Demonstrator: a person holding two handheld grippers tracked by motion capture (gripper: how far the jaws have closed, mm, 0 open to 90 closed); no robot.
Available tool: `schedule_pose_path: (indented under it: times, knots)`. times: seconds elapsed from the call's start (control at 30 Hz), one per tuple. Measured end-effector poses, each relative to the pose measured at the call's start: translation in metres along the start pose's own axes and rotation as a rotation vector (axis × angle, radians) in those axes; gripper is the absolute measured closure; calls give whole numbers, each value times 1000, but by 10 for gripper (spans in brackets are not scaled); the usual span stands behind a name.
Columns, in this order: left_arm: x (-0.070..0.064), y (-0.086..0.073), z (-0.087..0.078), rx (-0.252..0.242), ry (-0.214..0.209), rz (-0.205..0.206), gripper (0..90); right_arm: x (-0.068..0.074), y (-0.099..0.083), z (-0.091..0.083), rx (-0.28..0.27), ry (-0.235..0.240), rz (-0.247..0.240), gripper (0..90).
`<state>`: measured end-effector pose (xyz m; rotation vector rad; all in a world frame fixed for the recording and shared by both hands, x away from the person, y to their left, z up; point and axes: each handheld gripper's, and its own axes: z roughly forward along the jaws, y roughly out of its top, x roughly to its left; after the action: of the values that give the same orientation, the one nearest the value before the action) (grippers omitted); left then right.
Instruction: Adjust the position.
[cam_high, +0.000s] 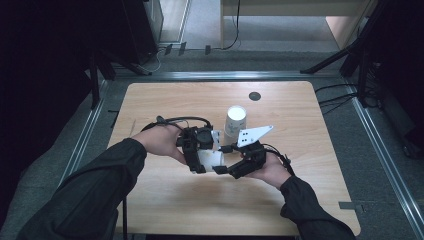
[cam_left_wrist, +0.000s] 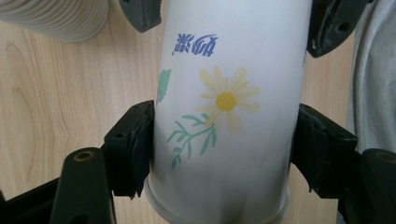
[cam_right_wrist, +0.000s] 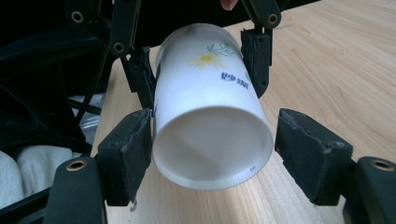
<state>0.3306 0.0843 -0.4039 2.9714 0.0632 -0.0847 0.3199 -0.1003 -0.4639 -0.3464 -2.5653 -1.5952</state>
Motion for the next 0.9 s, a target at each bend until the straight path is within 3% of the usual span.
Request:
schedule_pose_path:
  times: [0.6,0.9]
  knots:
    - [2,1,3,-20,-1,-9,278,2,2,7,28,-9,-11,346]
    - [5,-5,2,-76,10,-34,185,1,3,2,21,-17,-8,346]
